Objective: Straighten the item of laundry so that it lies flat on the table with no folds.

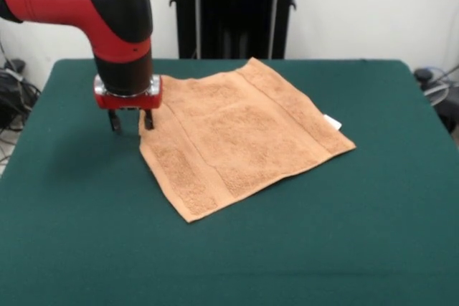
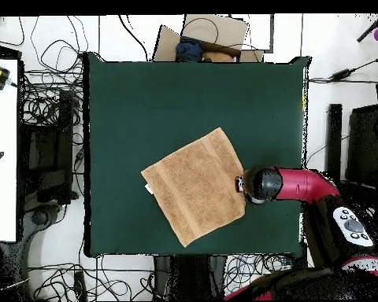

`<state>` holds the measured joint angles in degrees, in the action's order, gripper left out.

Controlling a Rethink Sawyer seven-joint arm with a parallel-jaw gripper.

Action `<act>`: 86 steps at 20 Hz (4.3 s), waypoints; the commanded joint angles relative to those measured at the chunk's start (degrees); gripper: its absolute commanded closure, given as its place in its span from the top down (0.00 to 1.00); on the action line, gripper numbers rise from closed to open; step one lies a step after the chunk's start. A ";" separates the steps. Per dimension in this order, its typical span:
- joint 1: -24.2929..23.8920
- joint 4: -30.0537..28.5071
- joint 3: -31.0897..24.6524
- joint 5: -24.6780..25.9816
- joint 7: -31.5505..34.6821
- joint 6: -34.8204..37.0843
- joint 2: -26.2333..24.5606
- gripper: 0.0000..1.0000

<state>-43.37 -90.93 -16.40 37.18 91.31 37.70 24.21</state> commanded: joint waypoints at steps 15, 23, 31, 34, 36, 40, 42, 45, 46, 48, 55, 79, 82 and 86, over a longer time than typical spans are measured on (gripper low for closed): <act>5.31 -0.53 2.50 2.61 4.97 -3.46 -7.48 1.00; 6.59 -1.24 3.30 2.29 6.12 -6.99 -7.66 0.00; 7.84 -0.85 4.01 0.82 6.70 -6.12 -7.50 0.00; 6.91 -0.70 3.22 0.36 5.55 -5.88 -7.55 0.00; 6.65 -0.14 2.61 -0.12 3.83 -3.68 -6.28 0.00; 6.25 2.40 1.13 -1.97 -0.98 3.68 -3.36 0.00; 6.25 4.31 0.39 -2.98 -3.57 7.90 -1.54 0.00; 5.81 9.43 -1.06 -3.90 -8.70 14.56 -0.93 0.00; 5.70 11.15 -1.52 -4.07 -10.11 16.74 -1.04 0.00; 5.71 13.78 -2.19 -4.03 -11.93 19.78 -1.11 0.00; 6.07 17.44 -3.73 -3.29 -13.35 24.43 -1.51 0.00; 7.43 13.26 -3.15 -2.87 -6.69 17.31 -2.64 0.00; 7.40 13.38 -3.24 -3.07 -6.93 17.79 -2.70 0.00; 7.56 13.75 -3.24 -3.43 -7.10 19.02 -2.13 0.00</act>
<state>-37.94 -75.59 -14.02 34.75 89.73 60.04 22.95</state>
